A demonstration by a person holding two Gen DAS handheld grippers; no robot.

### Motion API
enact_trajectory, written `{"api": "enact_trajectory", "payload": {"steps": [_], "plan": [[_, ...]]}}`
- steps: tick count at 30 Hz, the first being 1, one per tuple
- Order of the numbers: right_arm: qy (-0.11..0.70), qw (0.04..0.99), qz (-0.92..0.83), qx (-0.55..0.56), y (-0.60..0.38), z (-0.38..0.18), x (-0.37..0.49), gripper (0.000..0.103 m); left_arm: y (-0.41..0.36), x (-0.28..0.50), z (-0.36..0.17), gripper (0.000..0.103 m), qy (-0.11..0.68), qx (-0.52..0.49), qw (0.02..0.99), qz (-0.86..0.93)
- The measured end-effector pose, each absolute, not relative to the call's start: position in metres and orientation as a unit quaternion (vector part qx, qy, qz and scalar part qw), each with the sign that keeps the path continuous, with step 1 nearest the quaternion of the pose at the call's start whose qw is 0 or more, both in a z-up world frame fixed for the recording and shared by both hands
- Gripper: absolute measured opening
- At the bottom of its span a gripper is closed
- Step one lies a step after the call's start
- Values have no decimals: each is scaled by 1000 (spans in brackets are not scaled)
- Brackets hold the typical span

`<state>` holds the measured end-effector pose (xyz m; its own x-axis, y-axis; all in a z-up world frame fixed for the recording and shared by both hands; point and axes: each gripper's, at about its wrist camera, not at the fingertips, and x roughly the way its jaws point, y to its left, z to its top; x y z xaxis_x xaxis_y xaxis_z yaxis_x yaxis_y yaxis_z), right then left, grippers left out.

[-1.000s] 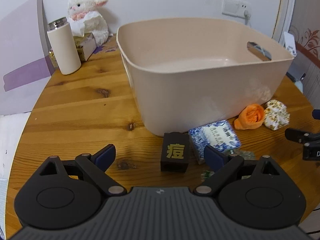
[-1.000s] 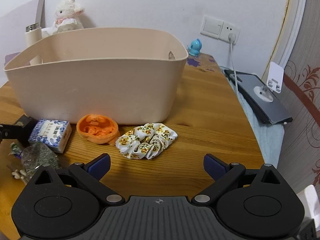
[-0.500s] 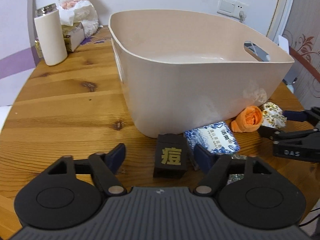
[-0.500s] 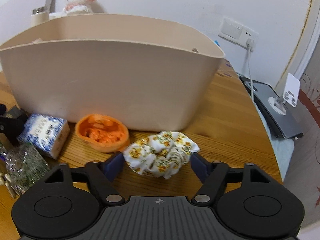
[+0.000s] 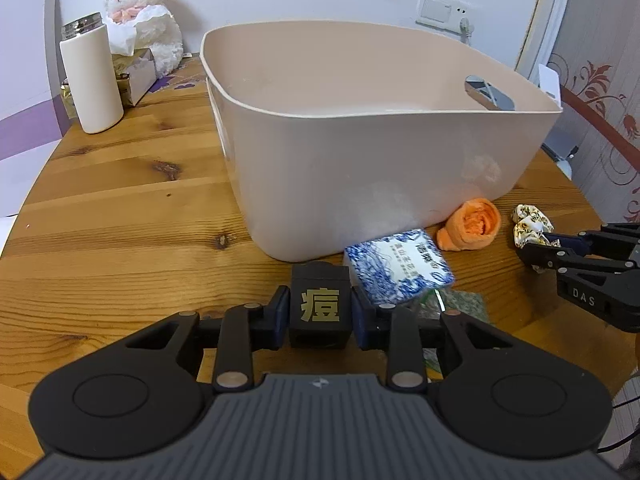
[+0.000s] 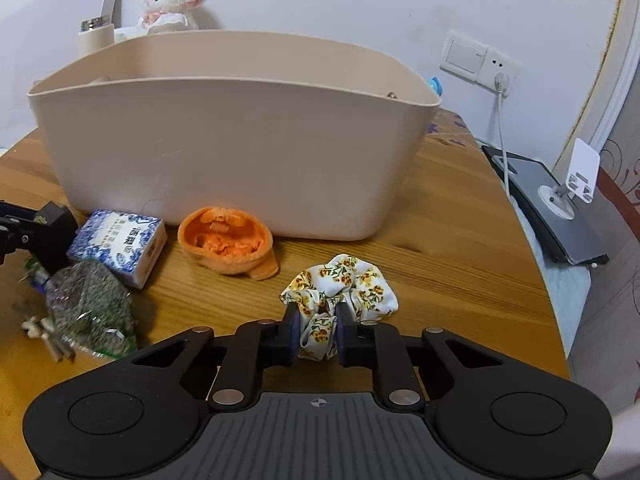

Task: Organize objects
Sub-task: 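Grasp the black gold-character cube with left tool while right tool grasps floral scrunchie, then lift cube and scrunchie over the basket and open both tools to release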

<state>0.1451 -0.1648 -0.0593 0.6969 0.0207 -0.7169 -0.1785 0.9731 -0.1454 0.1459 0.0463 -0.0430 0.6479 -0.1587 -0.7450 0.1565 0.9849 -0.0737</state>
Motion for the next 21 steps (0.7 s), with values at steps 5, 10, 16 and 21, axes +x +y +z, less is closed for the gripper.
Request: {"api": "enact_trajectory", "payload": {"steps": [5, 10, 16, 21], "plan": [[364, 925, 48, -95, -170, -40, 124, 17, 46, 131, -32, 34, 394, 5, 915, -87], [333, 937, 48, -92, -171, -17, 102, 17, 46, 114, -16, 34, 373, 8, 923, -90], [289, 951, 52, -97, -167, 13, 84, 17, 46, 96, 9, 34, 339, 13, 936, -94], [255, 961, 53, -93, -163, 39, 79, 17, 47, 87, 38, 34, 300, 11, 949, -98]]}}
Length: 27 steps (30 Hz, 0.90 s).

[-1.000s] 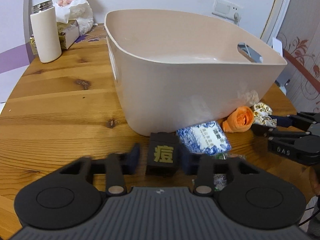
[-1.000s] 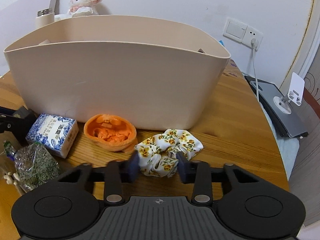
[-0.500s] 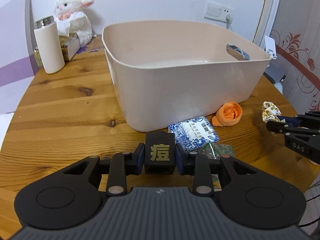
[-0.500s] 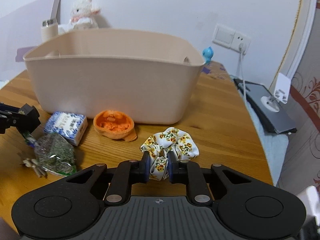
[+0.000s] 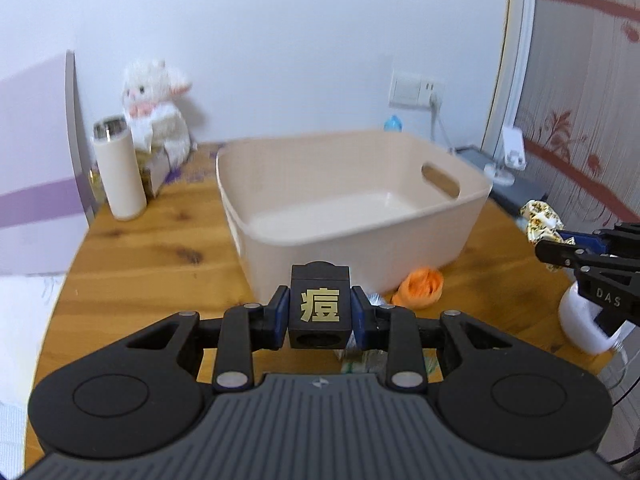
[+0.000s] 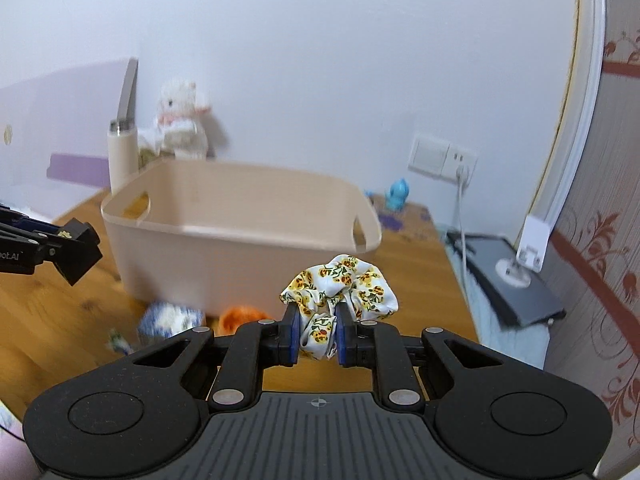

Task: Organize objects
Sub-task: 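Lift cube and scrunchie over the basket and open both tools to release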

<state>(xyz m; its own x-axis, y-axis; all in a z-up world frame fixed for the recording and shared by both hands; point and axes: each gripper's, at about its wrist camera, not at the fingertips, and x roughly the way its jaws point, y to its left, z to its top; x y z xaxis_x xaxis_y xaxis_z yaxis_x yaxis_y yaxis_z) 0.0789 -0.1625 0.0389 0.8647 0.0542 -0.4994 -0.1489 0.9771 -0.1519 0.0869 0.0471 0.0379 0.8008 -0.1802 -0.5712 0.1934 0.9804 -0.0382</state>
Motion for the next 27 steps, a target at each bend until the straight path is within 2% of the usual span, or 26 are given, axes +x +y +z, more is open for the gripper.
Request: {"api": "enact_trajectory", "payload": {"steps": [15, 27], "plan": [[206, 972, 79, -80, -128, 74, 122, 17, 38, 131, 82, 34, 255, 20, 963, -86], [246, 961, 95, -81, -115, 47, 188, 17, 21, 222, 42, 34, 328, 49, 941, -72]]}}
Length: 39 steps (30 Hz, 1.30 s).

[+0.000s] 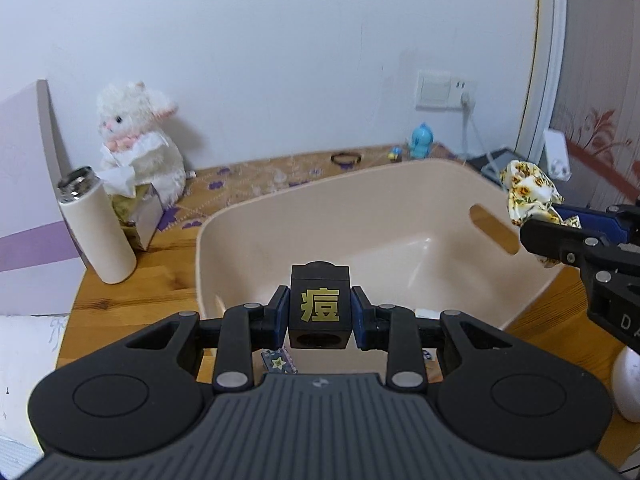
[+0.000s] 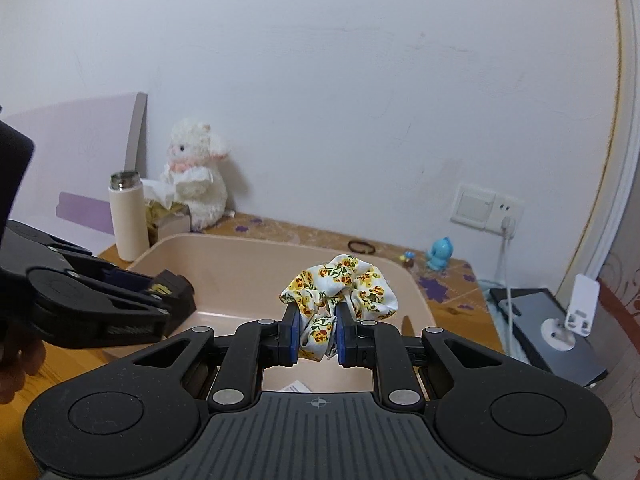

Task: Organize objects
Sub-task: 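Lift cube and scrunchie over the basket and open both tools to release, then move both tools back to the hair clip and herb bag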

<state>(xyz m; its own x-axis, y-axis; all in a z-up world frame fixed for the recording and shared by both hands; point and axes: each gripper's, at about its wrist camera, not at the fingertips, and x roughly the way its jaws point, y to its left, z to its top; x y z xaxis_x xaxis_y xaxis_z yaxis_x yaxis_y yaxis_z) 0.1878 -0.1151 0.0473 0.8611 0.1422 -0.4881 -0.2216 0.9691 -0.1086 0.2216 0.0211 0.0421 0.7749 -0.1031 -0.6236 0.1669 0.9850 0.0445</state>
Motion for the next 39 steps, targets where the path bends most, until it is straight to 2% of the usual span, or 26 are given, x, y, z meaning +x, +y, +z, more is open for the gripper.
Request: {"api": "enact_trajectory", "payload": {"steps": [8, 9, 10, 14, 15, 16, 18, 20, 22, 25, 28, 32, 39], "plan": [[298, 948, 89, -72, -113, 13, 223, 19, 13, 256, 8, 34, 375, 64, 923, -64], [301, 947, 88, -73, -113, 10, 225, 22, 13, 258, 5, 34, 380, 64, 921, -65], [301, 946, 90, -77, -112, 9, 225, 36, 13, 260, 3, 34, 385, 64, 918, -65], [282, 950, 94, -92, -112, 15, 215, 48, 13, 258, 2, 35, 390, 67, 916, -63], [277, 952, 93, -93, -113, 17, 212, 50, 14, 256, 4, 44, 388, 65, 917, -63], [273, 953, 92, -94, -114, 19, 209, 53, 15, 252, 7, 47, 384, 64, 919, -63], [267, 955, 88, -94, -117, 25, 201, 57, 14, 242, 15, 79, 371, 65, 924, -59], [263, 957, 80, -91, -122, 29, 192, 71, 13, 230, 24, 81, 353, 73, 931, -48], [257, 960, 71, -85, -128, 33, 180, 77, 14, 220, 31, 81, 348, 74, 934, -44], [261, 960, 69, -75, -137, 34, 160, 79, 18, 206, 37, 81, 346, 65, 935, -40], [268, 960, 57, -66, -145, 31, 142, 85, 21, 189, 41, 82, 346, 62, 935, -41], [284, 956, 48, -55, -152, 22, 119, 85, 23, 163, 48, 88, 332, 61, 941, -35], [294, 953, 39, -64, -153, 12, 87, 85, 24, 119, 50, 88, 321, 52, 944, -53]]}}
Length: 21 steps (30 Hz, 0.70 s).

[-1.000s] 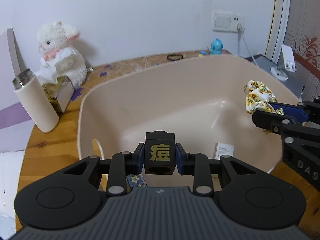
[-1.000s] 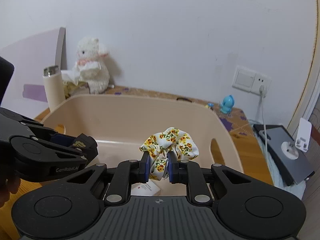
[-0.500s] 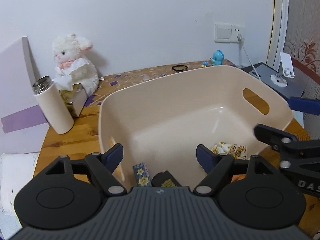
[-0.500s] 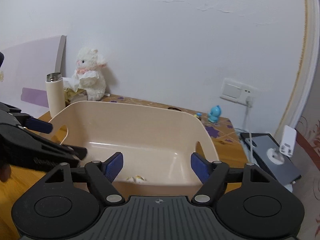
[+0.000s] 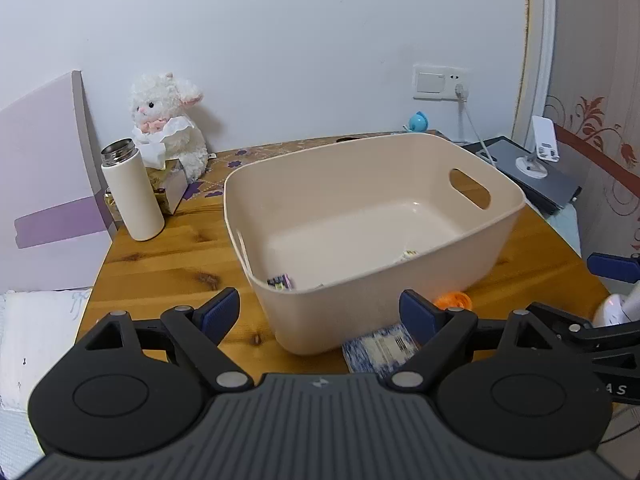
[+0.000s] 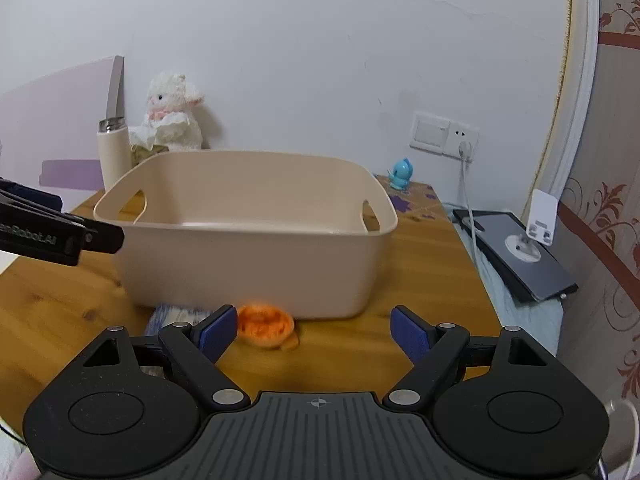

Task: Organize objects
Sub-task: 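Move both tools back to the hair clip and herb bag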

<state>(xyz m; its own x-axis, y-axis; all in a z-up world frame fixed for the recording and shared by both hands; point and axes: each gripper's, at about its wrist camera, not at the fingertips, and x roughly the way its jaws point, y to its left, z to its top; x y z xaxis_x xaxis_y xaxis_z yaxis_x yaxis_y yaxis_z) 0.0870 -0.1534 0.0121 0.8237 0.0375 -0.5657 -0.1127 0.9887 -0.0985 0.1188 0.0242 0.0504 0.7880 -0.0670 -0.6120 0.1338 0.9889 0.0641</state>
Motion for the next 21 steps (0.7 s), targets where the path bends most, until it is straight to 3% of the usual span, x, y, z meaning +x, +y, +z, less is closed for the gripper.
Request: {"api": "enact_trajectory", "payload": {"steps": [21], "plan": [[334, 937, 44, -93, -147, -31, 68, 85, 16, 87, -44, 88, 414, 60, 905, -75]]}}
